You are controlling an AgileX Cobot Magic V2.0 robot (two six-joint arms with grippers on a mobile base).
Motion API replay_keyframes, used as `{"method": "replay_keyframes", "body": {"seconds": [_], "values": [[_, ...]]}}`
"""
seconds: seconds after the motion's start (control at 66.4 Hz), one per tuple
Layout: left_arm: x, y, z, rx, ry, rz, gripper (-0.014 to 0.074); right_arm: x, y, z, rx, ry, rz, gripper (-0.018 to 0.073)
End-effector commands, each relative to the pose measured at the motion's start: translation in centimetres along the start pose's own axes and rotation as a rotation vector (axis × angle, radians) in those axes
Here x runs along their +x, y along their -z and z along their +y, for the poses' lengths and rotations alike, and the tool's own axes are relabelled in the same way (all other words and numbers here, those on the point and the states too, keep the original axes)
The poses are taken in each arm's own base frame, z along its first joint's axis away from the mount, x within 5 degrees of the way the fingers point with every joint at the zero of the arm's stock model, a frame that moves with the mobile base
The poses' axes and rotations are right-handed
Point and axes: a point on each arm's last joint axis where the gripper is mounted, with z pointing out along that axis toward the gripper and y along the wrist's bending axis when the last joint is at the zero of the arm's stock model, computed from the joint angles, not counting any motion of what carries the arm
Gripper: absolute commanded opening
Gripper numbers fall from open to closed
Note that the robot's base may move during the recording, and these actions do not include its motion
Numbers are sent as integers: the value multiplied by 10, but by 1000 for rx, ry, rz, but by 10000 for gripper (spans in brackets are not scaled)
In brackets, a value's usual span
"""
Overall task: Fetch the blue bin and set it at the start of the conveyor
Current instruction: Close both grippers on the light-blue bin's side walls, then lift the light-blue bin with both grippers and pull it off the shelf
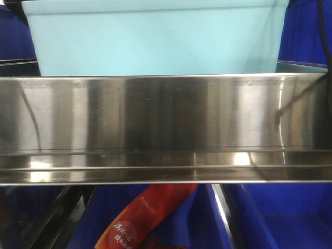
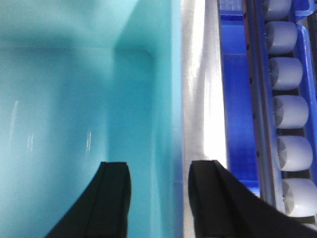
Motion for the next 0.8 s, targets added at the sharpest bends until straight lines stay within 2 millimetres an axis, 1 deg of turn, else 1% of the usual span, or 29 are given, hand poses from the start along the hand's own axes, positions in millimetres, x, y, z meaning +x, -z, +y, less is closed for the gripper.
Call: {"method": "replay_keyframes", "body": {"seconds": [0.0, 0.015, 0.045, 0.06, 0.09, 0.121, 0.136, 0.166, 0.181, 0.332, 0.377, 0.437, 0.588, 0.738, 0.784], "values": [[0, 3, -3, 28, 18, -6, 138, -2, 5, -2, -1, -7, -16, 135], [0, 3, -4, 31, 18, -7, 126, -2, 5, -2, -1, -7, -16, 115], [0, 3, -4, 33, 19, -6, 78, -2, 5, -2, -1, -10, -16, 69], [0, 3, -4, 35, 20, -6, 40, -2, 5, -2, -1, -10, -16, 43], [0, 3, -4, 35, 20, -6, 2, -2, 5, -2, -1, -10, -16, 0], [0, 3, -4, 35, 20, -6, -50, -2, 5, -2, 1, -9, -16, -73], [0, 3, -4, 35, 20, -6, -77, -2, 5, -2, 1, -9, -16, -89], [0, 3, -4, 36, 20, -7, -110, -2, 5, -2, 3, -8, -17, -148], [0, 3, -4, 36, 20, -7, -111, -2, 5, -2, 5, -7, -18, -170], [-1, 4, -4, 36, 21, -7, -111, -2, 6, -3, 15, -4, -24, -163], [-1, 6, -4, 35, 22, -8, -111, -2, 8, -3, 12, -2, -28, -163], [-3, 13, -6, 45, 20, -25, -111, -2, 13, -3, 8, -4, -38, -163], [-3, 36, -10, 50, 14, -89, -111, 1, 38, -2, 40, -25, -113, -163], [2, 64, -13, 53, 32, -156, -111, 8, 72, 2, 0, -39, -179, -163], [4, 76, -13, 67, 35, -179, -111, 10, 83, 3, -13, -36, -200, -163]]}}
